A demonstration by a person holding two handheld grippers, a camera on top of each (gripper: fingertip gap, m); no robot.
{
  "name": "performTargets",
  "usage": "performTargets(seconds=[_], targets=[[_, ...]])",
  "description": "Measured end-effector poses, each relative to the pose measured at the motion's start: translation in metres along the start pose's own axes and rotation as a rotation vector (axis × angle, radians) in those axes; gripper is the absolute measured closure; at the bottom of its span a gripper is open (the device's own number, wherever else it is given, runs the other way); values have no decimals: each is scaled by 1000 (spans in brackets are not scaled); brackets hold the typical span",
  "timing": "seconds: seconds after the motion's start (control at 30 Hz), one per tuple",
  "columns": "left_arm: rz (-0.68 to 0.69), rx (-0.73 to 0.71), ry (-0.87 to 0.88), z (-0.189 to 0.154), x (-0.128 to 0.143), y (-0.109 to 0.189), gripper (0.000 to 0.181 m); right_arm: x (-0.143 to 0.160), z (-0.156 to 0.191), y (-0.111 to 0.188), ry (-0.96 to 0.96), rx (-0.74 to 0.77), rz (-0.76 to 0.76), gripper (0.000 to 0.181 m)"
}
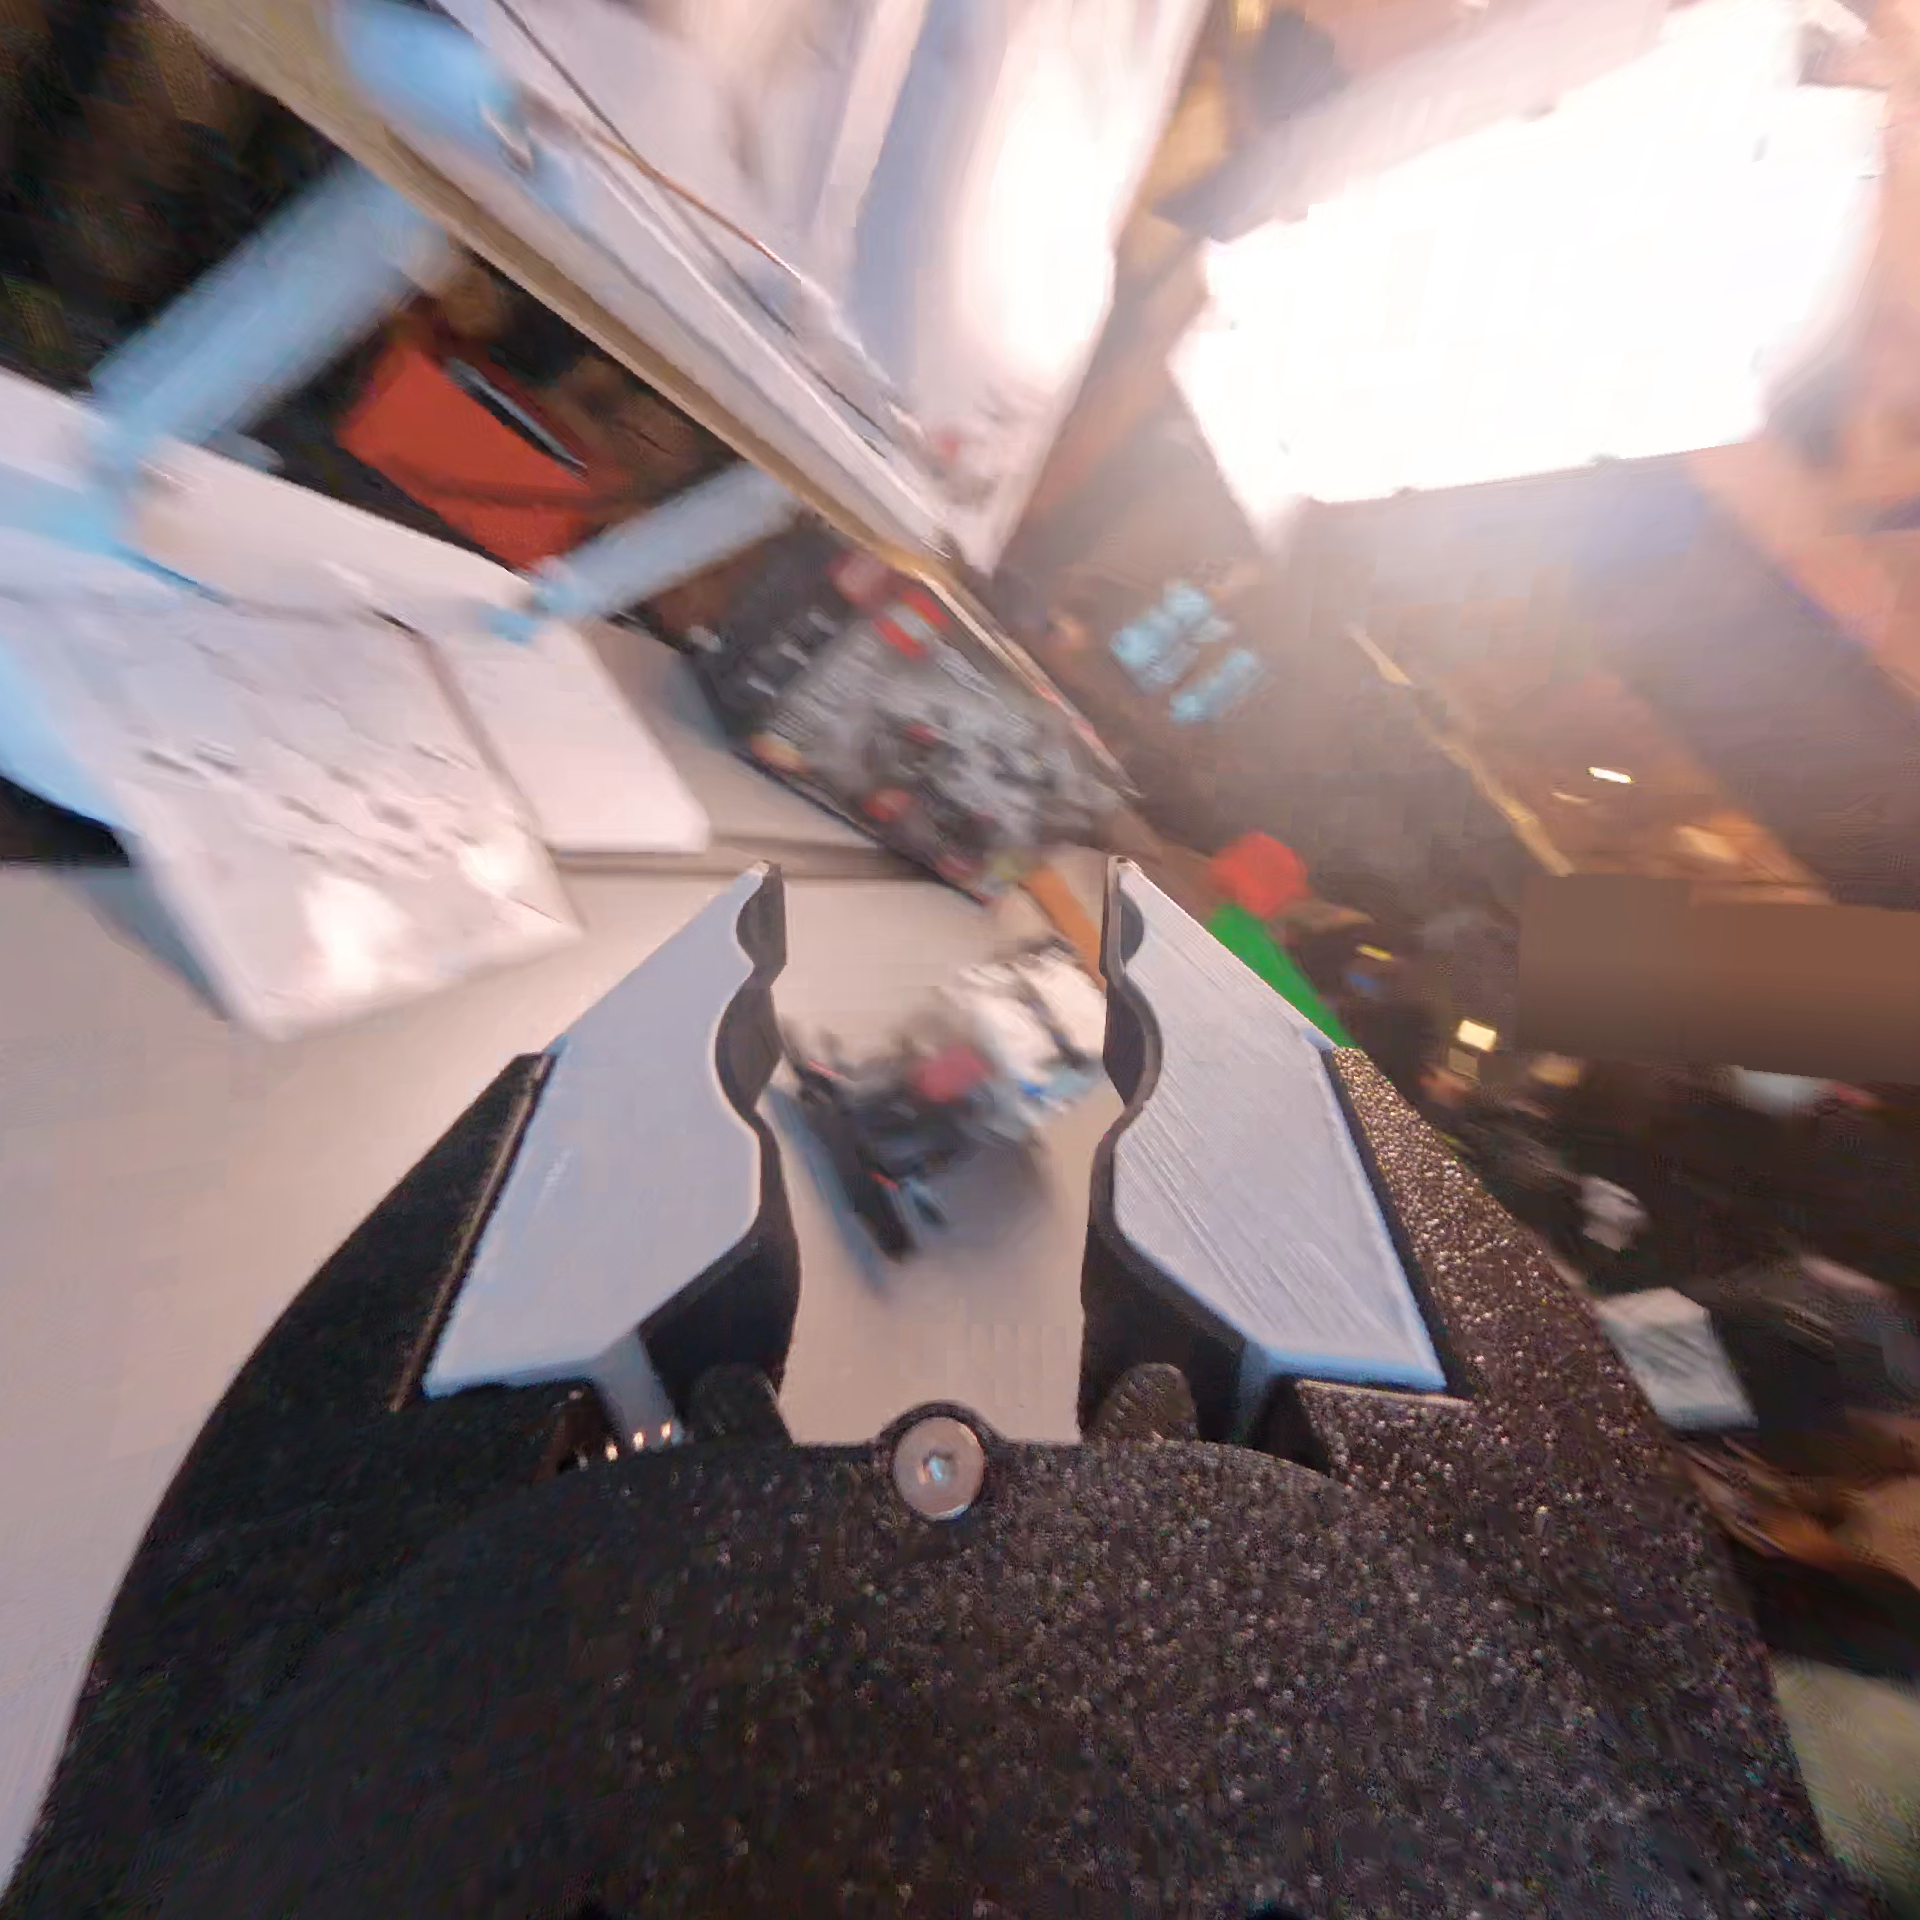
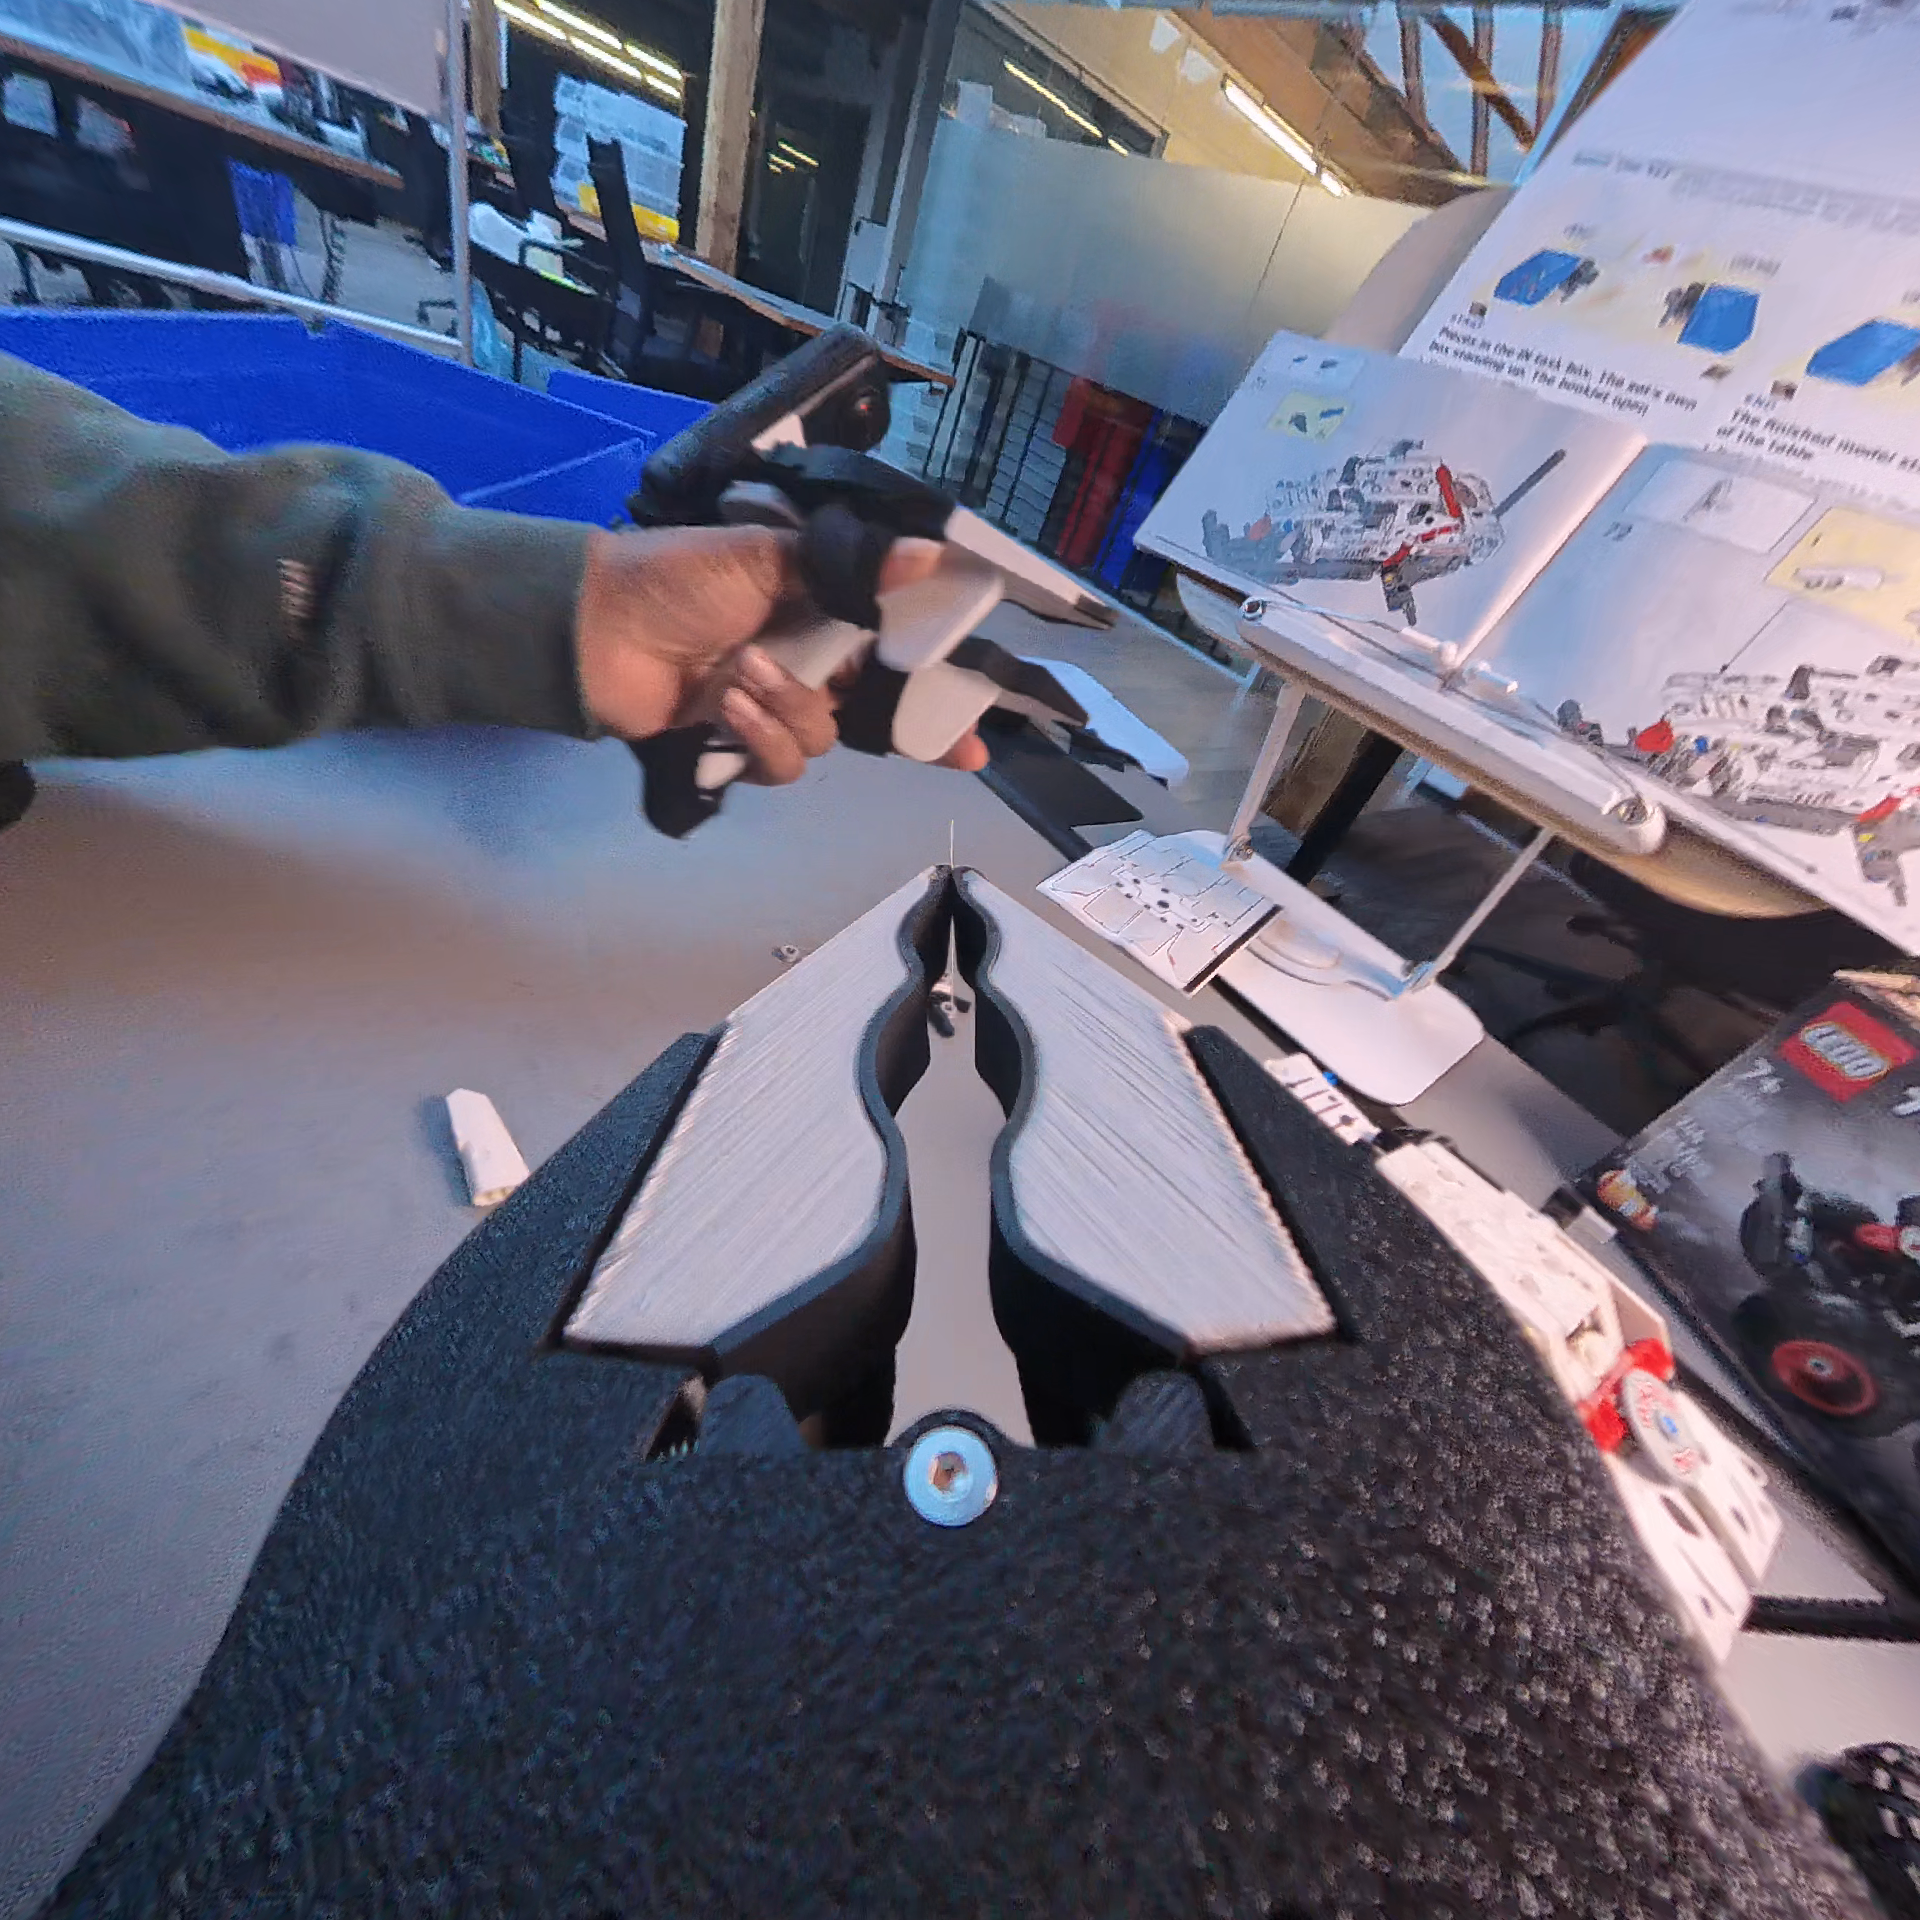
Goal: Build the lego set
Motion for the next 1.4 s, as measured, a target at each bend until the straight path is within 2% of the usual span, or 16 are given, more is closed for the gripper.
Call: performTargets(seconds=[0.07,0.17,0.23,0.33,0.5,0.9,1.13,1.4], targets=[[109,174,54,-49,45,17,126,-1,5,-1,101,42,-8,181],[194,272,116,-95,101,40,132,-3,18,-7,295,130,-3,181],[172,309,197,-112,120,52,133,-4,31,-13,461,194,7,181],[130,325,294,-117,135,60,139,-10,55,-19,697,272,-16,181],[118,317,351,-107,136,62,147,-12,79,-27,868,304,-41,181],[136,275,341,-97,141,59,180,-6,80,-33,933,311,-12,181],[142,261,304,-96,140,59,181,-4,80,-35,934,307,-8,181],[152,235,270,-88,139,58,181,-2,80,-38,911,286,-3,163]])
Point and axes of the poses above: each gripper's, where its closed fingertips meet, y back along the fingers, x out of its underside, z = x × y across the jaws, the point moved 5 cm from there along y, back along the fingers, and after that the axes turned 7 degrees about z, right-handed, at the moved point
